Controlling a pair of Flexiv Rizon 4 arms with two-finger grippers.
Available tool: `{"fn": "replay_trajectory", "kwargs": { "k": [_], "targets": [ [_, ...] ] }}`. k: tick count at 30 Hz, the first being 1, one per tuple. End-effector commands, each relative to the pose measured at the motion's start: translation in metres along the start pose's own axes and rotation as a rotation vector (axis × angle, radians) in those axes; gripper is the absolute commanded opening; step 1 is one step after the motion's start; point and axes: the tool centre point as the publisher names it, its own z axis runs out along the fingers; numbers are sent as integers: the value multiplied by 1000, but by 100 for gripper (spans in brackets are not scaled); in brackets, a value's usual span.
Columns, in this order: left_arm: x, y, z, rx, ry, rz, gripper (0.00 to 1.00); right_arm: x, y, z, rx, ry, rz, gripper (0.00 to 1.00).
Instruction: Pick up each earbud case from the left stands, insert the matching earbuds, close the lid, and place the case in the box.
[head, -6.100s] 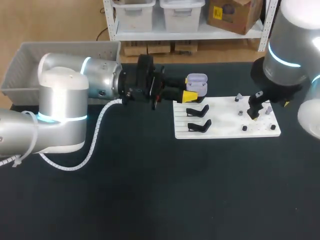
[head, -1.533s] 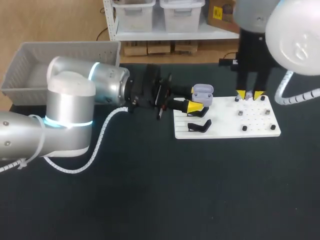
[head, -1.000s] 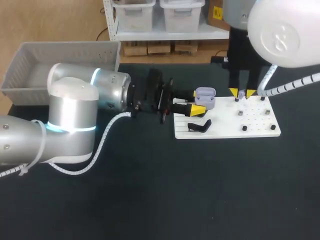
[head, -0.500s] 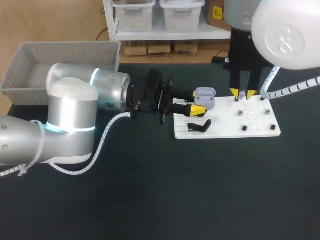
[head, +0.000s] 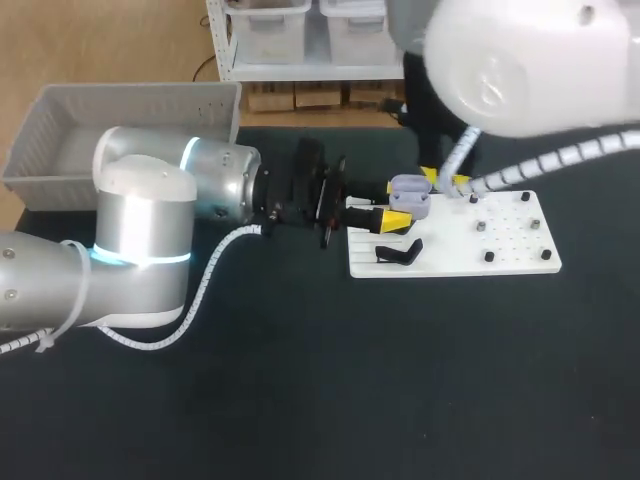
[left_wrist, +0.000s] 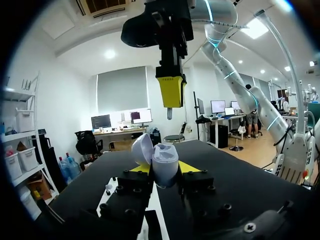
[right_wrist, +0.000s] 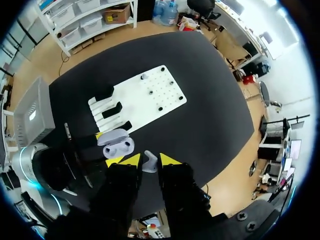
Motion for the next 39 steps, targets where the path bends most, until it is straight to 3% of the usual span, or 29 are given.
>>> {"fn": "replay_trajectory", "kwargs": {
  "k": [1,24,39],
  "targets": [
    [0,-1,0,-5,0,2,0,-3,13,-1,60,27,23,0],
    [0,-1,0,-5,0,2,0,0,33,16,95,92,38,0],
    [0,-1,0,-5,0,2,0,-4,32,25,104,115,58,0]
  ]
}}
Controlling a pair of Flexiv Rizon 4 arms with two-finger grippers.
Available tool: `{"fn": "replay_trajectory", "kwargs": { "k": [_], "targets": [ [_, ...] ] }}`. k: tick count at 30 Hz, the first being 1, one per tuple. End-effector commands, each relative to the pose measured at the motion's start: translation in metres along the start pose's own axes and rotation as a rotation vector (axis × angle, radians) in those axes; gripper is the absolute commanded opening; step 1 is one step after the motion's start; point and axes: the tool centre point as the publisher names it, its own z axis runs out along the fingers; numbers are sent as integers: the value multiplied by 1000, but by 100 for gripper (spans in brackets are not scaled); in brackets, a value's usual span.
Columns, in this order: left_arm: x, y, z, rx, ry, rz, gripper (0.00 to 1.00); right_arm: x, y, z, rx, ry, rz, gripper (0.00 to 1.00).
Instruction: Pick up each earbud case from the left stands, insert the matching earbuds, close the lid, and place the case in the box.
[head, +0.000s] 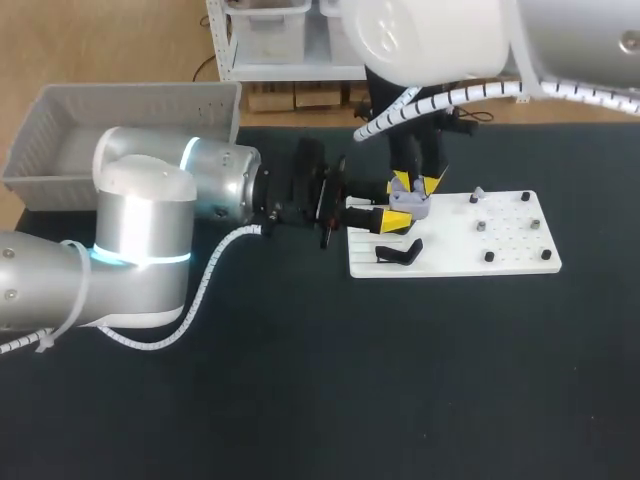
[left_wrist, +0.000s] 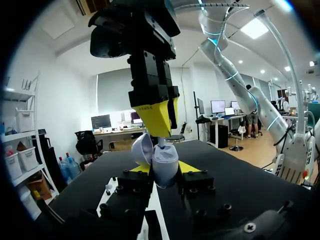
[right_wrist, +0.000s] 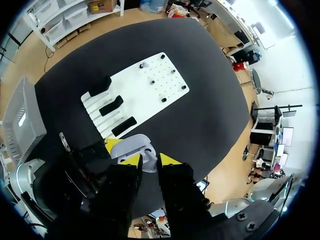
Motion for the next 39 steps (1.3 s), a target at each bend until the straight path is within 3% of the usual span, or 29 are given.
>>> {"fn": "replay_trajectory", "kwargs": {
  "k": [1,15,16,17,18,20,22,26,30,32,35,38,39],
  "targets": [
    [0,-1,0,-5,0,2,0,-1,1,1,2,5,2,0],
    [0,-1,0,-5,0,2,0,-3,3,6,7,13,8,0],
    [0,-1,0,-5,0,2,0,-2,4,6,5,15,7,17],
    [0,-1,0,-5,0,2,0,-2,4,7,4,20,5,45],
    [0,-1,0,-5,0,2,0,-1,5,7,3,22,4,49],
    [0,-1,0,-5,0,2,0,0,4,6,-7,23,1,80],
    [0,-1,0,-5,0,2,0,2,4,5,-20,26,-2,89],
    [0,-1,0,-5,0,2,0,9,-1,0,-55,38,-7,84],
    [0,-1,0,-5,0,2,0,20,-14,-10,-146,68,-31,80],
    [0,-1,0,-5,0,2,0,24,-19,-17,-204,22,-112,78],
    [0,-1,0,-5,0,2,0,23,-30,-26,-329,-67,-202,49],
    [0,-1,0,-5,0,2,0,12,-44,-26,-391,-148,-252,54],
    [0,-1,0,-5,0,2,0,6,-49,-25,-416,-145,-254,61]
  ]
}}
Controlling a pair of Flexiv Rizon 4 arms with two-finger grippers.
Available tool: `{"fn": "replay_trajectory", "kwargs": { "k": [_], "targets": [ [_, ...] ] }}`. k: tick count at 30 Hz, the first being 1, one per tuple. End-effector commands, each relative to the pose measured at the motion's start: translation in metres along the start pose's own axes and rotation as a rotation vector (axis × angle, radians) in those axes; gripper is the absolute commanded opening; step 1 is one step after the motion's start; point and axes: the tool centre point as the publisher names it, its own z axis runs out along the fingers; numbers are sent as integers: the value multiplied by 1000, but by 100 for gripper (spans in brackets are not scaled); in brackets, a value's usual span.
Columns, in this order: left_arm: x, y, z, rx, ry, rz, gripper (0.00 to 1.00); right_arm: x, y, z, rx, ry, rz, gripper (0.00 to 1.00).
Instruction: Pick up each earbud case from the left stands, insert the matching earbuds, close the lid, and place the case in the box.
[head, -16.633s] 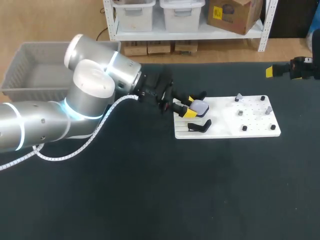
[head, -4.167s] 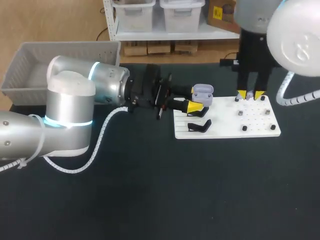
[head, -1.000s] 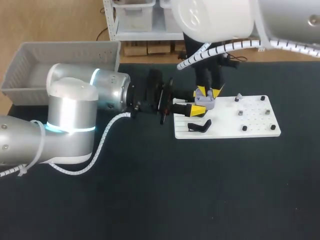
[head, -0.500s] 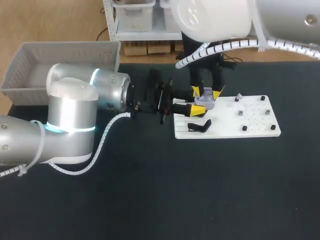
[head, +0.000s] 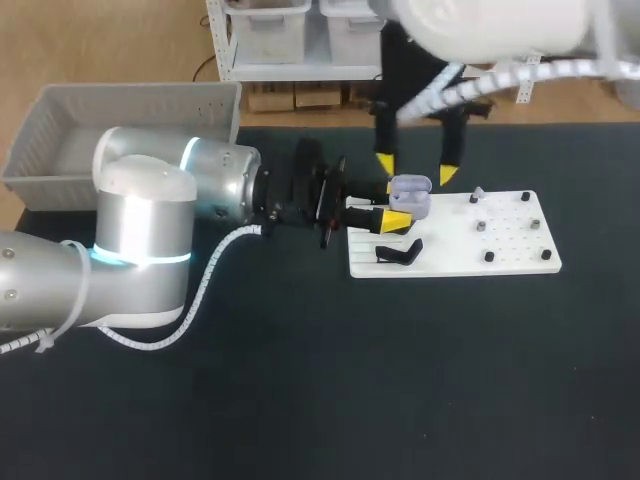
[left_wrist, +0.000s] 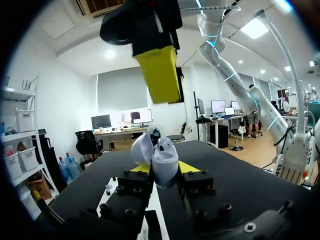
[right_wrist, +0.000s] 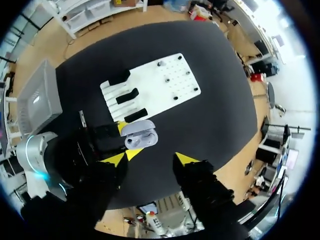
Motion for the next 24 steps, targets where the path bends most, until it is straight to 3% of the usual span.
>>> {"fn": "replay_trajectory", "kwargs": {
  "k": [1,2,4,5,7,8,12,16,24],
  "targets": [
    [0,-1,0,-5,0,2,0,-3,-44,5,-268,-174,-79,66],
    [0,-1,0,-5,0,2,0,-8,-50,7,-255,-210,-78,73],
    [0,-1,0,-5,0,2,0,-19,-61,8,-293,-246,-58,71],
    [0,-1,0,-5,0,2,0,-24,-66,9,-285,-280,-57,77],
    [0,-1,0,-5,0,2,0,-31,-71,10,-300,-310,-52,87],
    [0,-1,0,-5,0,2,0,-35,-74,10,-322,-331,-45,84],
    [0,-1,0,-5,0,2,0,-53,-81,15,-361,-365,-24,100],
    [0,-1,0,-5,0,2,0,-70,-82,23,-434,-351,-22,100],
    [0,-1,0,-5,0,2,0,-106,-76,51,-458,-284,-62,99]
  ]
}}
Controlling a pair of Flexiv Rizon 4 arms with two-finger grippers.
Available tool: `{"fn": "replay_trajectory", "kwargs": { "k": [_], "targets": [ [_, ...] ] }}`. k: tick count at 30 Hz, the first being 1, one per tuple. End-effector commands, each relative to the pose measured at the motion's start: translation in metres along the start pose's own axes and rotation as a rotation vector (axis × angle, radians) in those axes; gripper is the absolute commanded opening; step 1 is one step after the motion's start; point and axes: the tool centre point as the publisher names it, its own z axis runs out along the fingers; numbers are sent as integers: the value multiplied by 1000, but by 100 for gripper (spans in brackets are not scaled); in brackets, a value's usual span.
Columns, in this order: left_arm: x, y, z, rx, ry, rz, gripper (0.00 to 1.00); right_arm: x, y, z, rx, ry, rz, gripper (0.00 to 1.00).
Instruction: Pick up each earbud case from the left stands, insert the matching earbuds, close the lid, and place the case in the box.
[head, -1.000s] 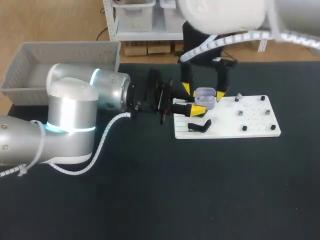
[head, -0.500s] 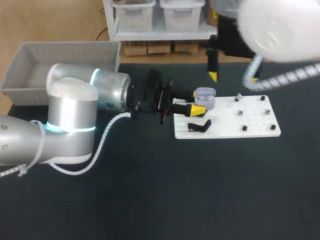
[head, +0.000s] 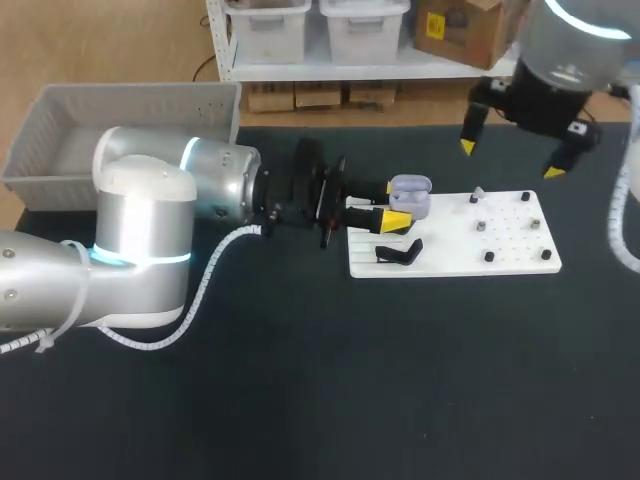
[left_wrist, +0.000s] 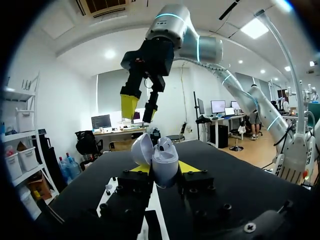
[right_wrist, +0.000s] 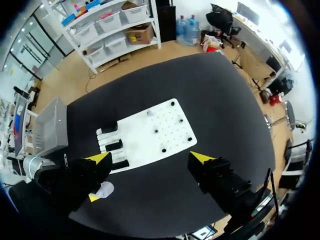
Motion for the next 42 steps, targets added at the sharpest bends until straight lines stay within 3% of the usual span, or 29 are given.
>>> {"fn": "replay_trajectory", "kwargs": {
  "k": [1,10,16,27,30,42],
  "targets": [
    [0,-1,0,-5,0,2,0,-16,-2,29,-196,50,-13,97],
    [0,-1,0,-5,0,2,0,-33,2,83,-192,144,-41,77],
    [0,-1,0,-5,0,2,0,-38,3,112,-155,193,-47,76],
    [0,-1,0,-5,0,2,0,-45,-2,149,-149,261,-40,59],
    [0,-1,0,-5,0,2,0,-44,-6,155,-148,272,-41,50],
    [0,-1,0,-5,0,2,0,-48,-9,169,-144,298,-59,49]
  ]
}}
